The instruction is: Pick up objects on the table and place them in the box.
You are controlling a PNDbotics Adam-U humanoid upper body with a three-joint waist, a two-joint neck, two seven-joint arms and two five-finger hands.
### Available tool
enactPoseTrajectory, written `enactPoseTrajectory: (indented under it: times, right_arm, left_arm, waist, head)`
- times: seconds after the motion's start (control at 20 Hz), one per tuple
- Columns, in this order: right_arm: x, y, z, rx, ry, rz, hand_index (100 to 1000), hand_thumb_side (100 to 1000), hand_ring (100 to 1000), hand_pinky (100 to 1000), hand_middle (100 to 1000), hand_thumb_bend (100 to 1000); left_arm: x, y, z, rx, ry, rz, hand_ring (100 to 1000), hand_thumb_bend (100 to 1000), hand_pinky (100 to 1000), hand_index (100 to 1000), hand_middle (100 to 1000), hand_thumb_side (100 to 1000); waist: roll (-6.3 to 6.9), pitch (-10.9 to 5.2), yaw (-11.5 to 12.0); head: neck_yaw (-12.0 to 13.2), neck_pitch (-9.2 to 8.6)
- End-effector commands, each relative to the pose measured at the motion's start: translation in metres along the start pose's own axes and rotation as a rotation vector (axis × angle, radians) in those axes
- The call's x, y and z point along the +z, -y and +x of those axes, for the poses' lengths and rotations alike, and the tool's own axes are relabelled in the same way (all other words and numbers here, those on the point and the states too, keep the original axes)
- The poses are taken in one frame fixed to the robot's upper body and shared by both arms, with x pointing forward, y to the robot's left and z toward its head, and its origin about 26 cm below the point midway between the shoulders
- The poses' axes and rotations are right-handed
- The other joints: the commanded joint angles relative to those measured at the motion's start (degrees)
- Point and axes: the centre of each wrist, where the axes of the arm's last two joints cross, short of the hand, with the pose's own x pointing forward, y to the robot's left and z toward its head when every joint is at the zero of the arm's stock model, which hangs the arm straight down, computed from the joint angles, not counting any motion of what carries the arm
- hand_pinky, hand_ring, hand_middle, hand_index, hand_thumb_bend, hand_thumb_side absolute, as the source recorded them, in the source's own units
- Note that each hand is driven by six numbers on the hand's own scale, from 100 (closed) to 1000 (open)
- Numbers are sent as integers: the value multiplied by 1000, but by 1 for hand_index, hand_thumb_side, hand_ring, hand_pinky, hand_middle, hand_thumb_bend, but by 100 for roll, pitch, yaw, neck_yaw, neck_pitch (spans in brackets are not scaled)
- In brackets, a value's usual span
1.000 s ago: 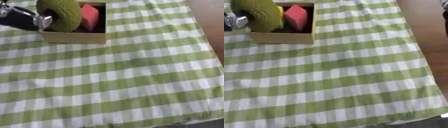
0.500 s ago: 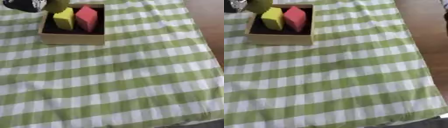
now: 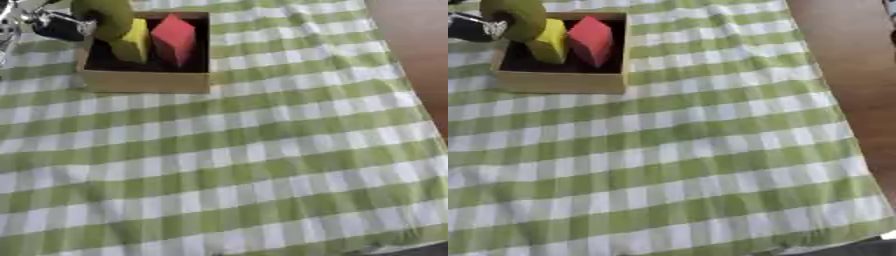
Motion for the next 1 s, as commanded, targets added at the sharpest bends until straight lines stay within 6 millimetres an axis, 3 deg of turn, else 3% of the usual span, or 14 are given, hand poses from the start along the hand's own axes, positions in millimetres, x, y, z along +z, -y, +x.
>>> enactPoseTrajectory:
  times: [0.05,0.25,0.45,0.65,0.8,1.0]
  right_arm:
    - [-5,5,10,16,39,-6,820,582,824,946,692,100]
    - [-6,6,11,17,46,-15,820,581,822,946,693,100]
    - [-6,7,11,16,51,-28,820,582,820,946,692,100]
    - [-6,7,11,13,49,-30,820,582,819,946,692,100]
    - [-5,7,10,13,46,-30,820,582,818,946,692,100]
    - [-5,6,10,9,41,-24,820,582,818,946,691,100]
  left_arm:
    - [-1,-8,-9,-32,-13,11,581,126,665,623,492,100]
    - [-2,2,-14,-45,-30,-25,586,169,670,629,496,100]
    - [-1,10,-18,-58,-55,-84,617,278,702,657,525,100]
    - [1,11,-20,-82,-82,-144,724,387,770,778,624,100]
    - [3,5,-20,-99,-90,-169,795,490,832,845,707,282]
    - [6,-6,-18,-116,-113,-172,827,545,854,865,743,415]
  waist:
    - [-31,-94,-4]
    - [-37,-91,-5]
    - [-44,-95,2]
    - [-52,-103,16]
    - [-55,-114,29]
    - [-54,-128,51]
  head:
    - [4,-70]
    - [4,-65]
    - [-2,-58]
    - [-15,-48]
    - [-27,-32]
    - [-34,-12]
